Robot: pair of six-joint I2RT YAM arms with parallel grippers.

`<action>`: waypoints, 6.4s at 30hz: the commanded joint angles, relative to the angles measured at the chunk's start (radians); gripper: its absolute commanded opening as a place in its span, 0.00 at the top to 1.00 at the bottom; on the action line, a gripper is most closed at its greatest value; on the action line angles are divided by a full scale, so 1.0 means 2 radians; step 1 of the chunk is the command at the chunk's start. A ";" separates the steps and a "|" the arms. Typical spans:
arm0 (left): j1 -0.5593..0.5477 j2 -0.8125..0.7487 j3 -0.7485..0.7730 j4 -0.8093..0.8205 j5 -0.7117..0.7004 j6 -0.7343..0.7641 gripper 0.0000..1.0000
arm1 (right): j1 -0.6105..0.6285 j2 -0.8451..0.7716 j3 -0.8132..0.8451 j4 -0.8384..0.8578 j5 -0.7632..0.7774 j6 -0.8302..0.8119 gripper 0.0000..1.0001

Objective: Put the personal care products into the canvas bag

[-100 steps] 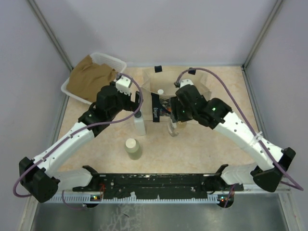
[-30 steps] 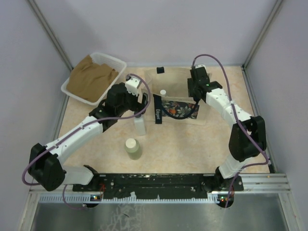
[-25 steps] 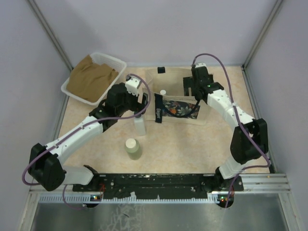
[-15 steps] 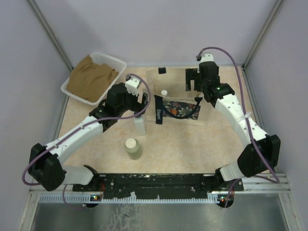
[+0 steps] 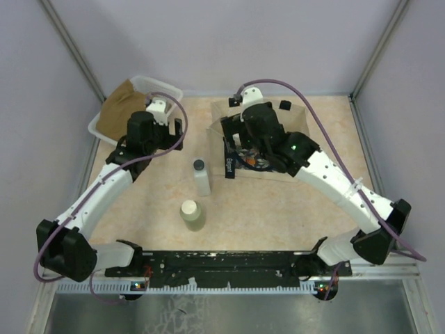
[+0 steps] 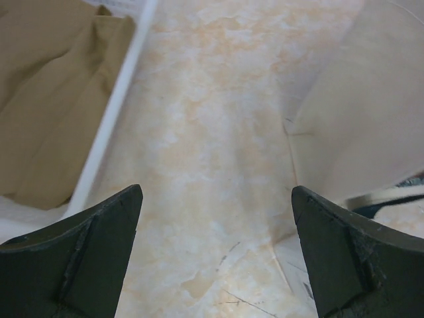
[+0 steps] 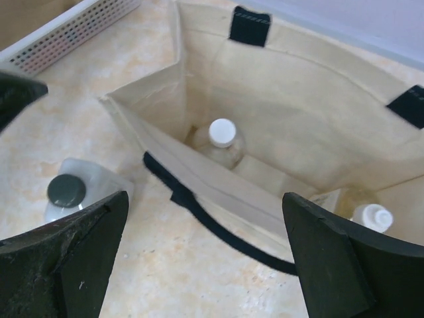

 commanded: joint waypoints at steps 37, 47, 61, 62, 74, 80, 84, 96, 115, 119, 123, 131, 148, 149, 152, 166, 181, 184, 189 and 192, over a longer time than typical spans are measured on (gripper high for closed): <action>0.073 -0.055 0.003 0.000 0.030 -0.029 0.01 | 0.116 0.263 0.045 0.083 -0.007 0.105 0.79; 0.075 -0.041 0.014 0.030 0.105 -0.043 0.00 | 0.117 0.161 0.024 0.044 0.013 0.098 1.00; 0.044 0.053 0.090 0.152 0.286 -0.102 0.01 | 0.118 -0.123 -0.021 -0.070 0.071 0.117 1.00; 0.032 0.063 0.099 0.152 0.279 -0.097 0.01 | 0.117 -0.133 -0.020 -0.077 0.079 0.117 1.00; -0.070 0.176 0.201 0.069 0.175 -0.031 0.01 | 0.117 -0.151 0.003 -0.146 0.162 0.133 1.00; -0.079 0.199 0.198 0.024 0.069 -0.011 0.01 | 0.118 -0.161 0.002 -0.155 0.172 0.137 1.00; -0.079 0.195 0.187 0.020 0.044 -0.004 0.01 | 0.118 -0.165 -0.001 -0.159 0.180 0.141 1.00; -0.079 0.206 0.194 0.005 0.054 0.006 0.93 | 0.118 -0.159 0.008 -0.163 0.190 0.136 1.00; -0.079 0.073 0.143 -0.061 -0.015 0.029 1.00 | 0.052 0.009 0.198 -0.023 0.112 -0.043 1.00; -0.078 0.048 0.130 -0.073 -0.035 0.031 1.00 | 0.025 0.051 0.203 -0.010 0.086 -0.047 1.00; -0.077 0.032 0.119 -0.082 -0.055 0.031 1.00 | 0.015 0.086 0.192 -0.011 0.083 -0.040 1.00; -0.076 0.023 0.104 -0.078 -0.059 0.029 1.00 | -0.005 0.077 0.087 0.028 0.059 -0.004 1.00; -0.076 0.027 0.105 -0.076 -0.065 0.031 1.00 | -0.101 0.071 -0.094 0.119 -0.024 0.050 1.00; -0.077 0.027 0.105 -0.076 -0.066 0.031 1.00 | -0.105 0.076 -0.096 0.116 -0.024 0.052 1.00; -0.077 0.030 0.104 -0.077 -0.069 0.031 1.00 | -0.116 0.092 -0.097 0.108 -0.020 0.057 1.00; -0.076 0.042 0.101 -0.071 -0.072 0.028 0.99 | -0.118 0.108 -0.063 0.049 -0.011 0.058 0.19; -0.067 0.055 0.105 -0.070 -0.082 0.029 1.00 | 0.036 -0.005 0.072 -0.112 0.047 0.046 0.01; -0.063 0.054 0.106 -0.069 -0.072 0.028 1.00 | 0.100 -0.031 0.057 -0.124 0.071 0.080 0.01; -0.054 0.056 0.114 -0.072 -0.051 0.032 1.00 | 0.182 -0.059 -0.019 -0.105 0.085 0.113 0.01; -0.045 0.062 0.122 -0.072 -0.026 0.036 1.00 | 0.231 -0.060 -0.069 -0.059 0.093 0.105 0.01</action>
